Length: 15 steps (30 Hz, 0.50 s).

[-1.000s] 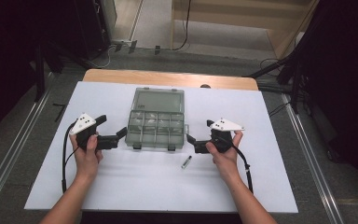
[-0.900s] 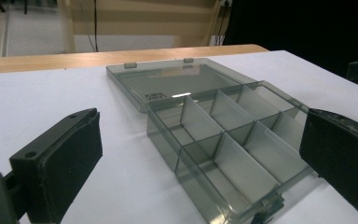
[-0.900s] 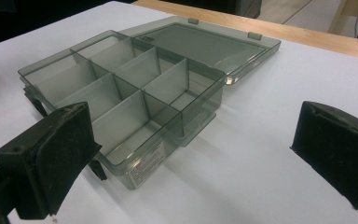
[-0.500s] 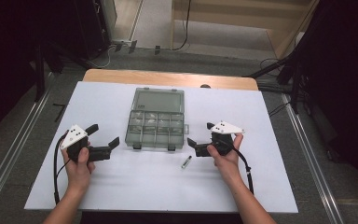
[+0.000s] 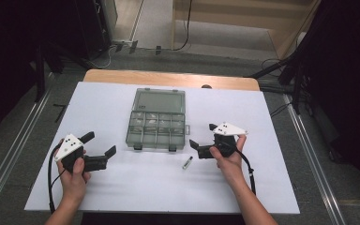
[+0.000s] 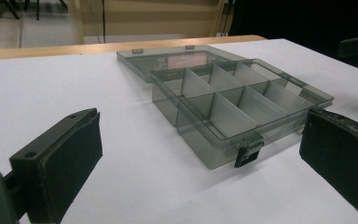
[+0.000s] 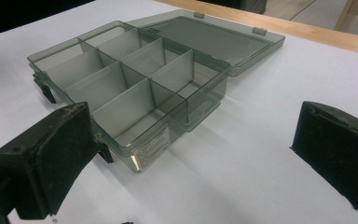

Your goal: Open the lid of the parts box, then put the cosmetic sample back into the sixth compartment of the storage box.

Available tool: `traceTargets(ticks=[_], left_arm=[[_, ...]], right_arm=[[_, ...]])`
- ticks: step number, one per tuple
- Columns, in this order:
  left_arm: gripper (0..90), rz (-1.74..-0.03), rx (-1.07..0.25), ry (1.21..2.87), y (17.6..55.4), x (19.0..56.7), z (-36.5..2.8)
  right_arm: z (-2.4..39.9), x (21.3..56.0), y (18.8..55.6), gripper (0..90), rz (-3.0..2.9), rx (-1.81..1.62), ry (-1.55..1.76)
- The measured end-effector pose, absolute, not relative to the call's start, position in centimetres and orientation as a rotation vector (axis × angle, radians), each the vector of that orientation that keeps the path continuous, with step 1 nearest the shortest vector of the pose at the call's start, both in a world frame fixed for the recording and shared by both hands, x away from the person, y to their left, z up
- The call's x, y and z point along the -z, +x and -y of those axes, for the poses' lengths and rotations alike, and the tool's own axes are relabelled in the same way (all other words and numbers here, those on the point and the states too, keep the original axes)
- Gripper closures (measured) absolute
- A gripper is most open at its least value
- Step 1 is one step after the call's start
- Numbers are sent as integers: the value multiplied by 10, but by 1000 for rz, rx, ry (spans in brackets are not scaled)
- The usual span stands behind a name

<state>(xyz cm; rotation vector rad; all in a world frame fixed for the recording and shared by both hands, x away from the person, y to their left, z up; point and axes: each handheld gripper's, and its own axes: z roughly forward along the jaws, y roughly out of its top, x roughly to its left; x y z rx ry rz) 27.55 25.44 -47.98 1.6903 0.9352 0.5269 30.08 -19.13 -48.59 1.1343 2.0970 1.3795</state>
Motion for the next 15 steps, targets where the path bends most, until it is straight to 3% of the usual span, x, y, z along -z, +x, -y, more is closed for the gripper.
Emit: traceTargets(ticks=[15], left_arm=[[0, -962, -532, 1679, 255, 485, -269]], right_arm=[[194, 482, 298, 0, -2109, -1381, 1118]])
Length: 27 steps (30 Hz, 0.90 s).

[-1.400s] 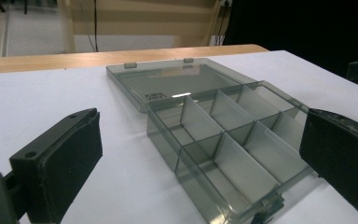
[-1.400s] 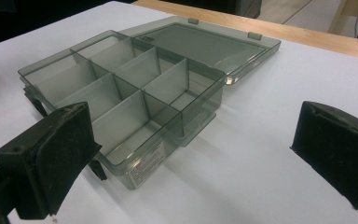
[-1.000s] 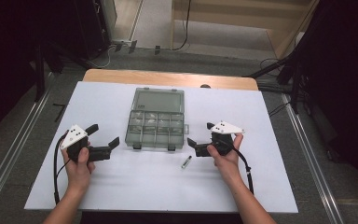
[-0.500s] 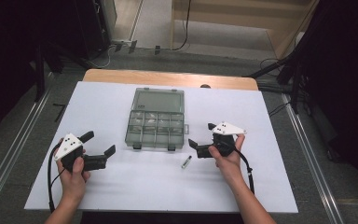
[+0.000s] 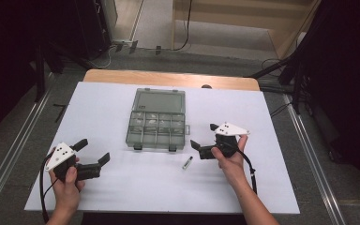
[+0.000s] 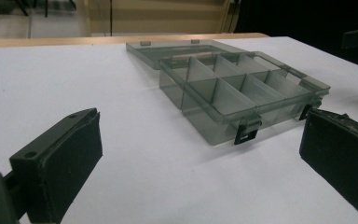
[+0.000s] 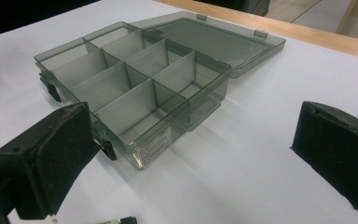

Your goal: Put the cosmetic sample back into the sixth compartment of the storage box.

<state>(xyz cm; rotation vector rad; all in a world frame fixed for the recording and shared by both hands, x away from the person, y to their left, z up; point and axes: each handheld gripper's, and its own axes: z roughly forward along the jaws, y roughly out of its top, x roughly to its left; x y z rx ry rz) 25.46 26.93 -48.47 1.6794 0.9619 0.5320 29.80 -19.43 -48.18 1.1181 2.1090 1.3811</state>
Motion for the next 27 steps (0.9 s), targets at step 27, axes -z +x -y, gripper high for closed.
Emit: traceTargets(ticks=[27], left_arm=[[0, -982, -540, 1679, 249, 494, -272]], right_arm=[[192, 480, 285, 0, -2210, -1355, 1062]])
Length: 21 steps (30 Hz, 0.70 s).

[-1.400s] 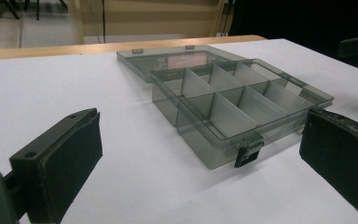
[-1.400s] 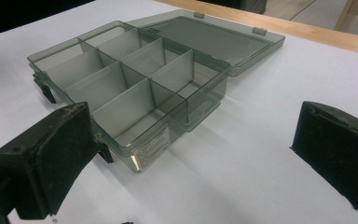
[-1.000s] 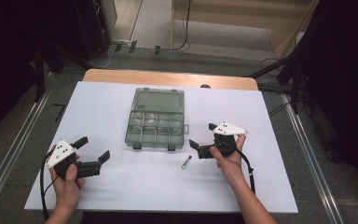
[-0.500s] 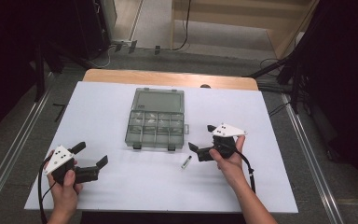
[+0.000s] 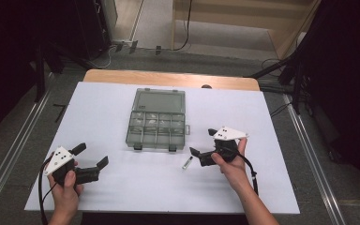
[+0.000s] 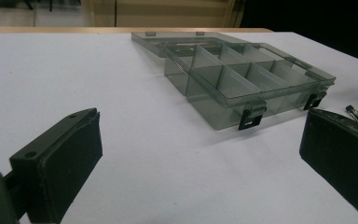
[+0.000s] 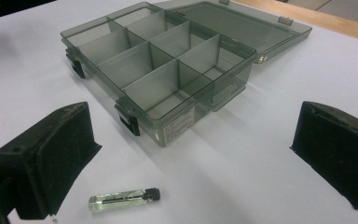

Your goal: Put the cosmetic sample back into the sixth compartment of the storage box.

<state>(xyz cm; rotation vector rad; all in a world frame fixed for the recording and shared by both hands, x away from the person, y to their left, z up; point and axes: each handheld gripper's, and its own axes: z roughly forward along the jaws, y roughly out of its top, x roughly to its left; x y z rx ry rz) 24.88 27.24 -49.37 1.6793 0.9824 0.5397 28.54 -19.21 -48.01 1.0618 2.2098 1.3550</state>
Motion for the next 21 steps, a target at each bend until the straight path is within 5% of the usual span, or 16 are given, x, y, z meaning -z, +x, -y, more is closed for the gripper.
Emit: traceTargets(ticks=[21], left_arm=[[0, -973, -528, 1677, 249, 493, -273]], right_arm=[[182, 488, 279, 135, -2397, -1313, 938]])
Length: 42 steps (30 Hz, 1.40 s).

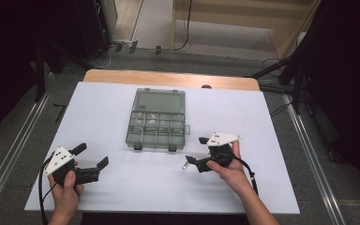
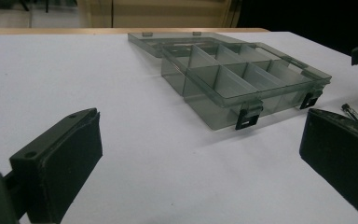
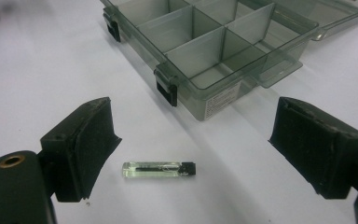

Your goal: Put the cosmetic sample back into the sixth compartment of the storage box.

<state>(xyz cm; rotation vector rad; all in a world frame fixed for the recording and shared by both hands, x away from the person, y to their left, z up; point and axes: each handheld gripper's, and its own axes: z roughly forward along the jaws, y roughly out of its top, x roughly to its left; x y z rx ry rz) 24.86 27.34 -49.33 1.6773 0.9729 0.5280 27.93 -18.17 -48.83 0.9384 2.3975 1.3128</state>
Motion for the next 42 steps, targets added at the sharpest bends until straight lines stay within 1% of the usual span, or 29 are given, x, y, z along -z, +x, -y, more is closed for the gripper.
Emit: traceTargets(ticks=[3, 7, 10, 14, 21, 23, 26, 31, 33, 42], left_arm=[[0, -972, -528, 1677, 249, 493, -273], [0, -971, -529, 1678, 249, 493, -273], [0, -971, -530, 1678, 249, 493, -273], [0, -971, -530, 1679, 249, 493, -273], [0, -965, -532, 1684, 249, 494, -272], [0, -965, -532, 1686, 249, 494, -272], [0, -963, -531, 1689, 249, 494, -272], [0, -962, -533, 1690, 249, 494, -272], [0, -962, -533, 1691, 249, 494, -271], [0, -963, -533, 1692, 249, 494, -271]], right_arm=[[180, 489, 279, 166, -2406, -1305, 933], [179, 491, 279, 269, -2434, -1274, 912], [178, 493, 280, 368, -2490, -1263, 877], [176, 494, 282, 436, -2536, -1254, 847], [172, 496, 282, 507, -2593, -1210, 802], [171, 496, 282, 498, -2592, -1179, 787], [169, 494, 283, 538, -2608, -1165, 772], [167, 492, 285, 560, -2661, -1130, 734], [165, 493, 285, 544, -2686, -1107, 718], [159, 498, 285, 524, -2720, -1043, 677]])
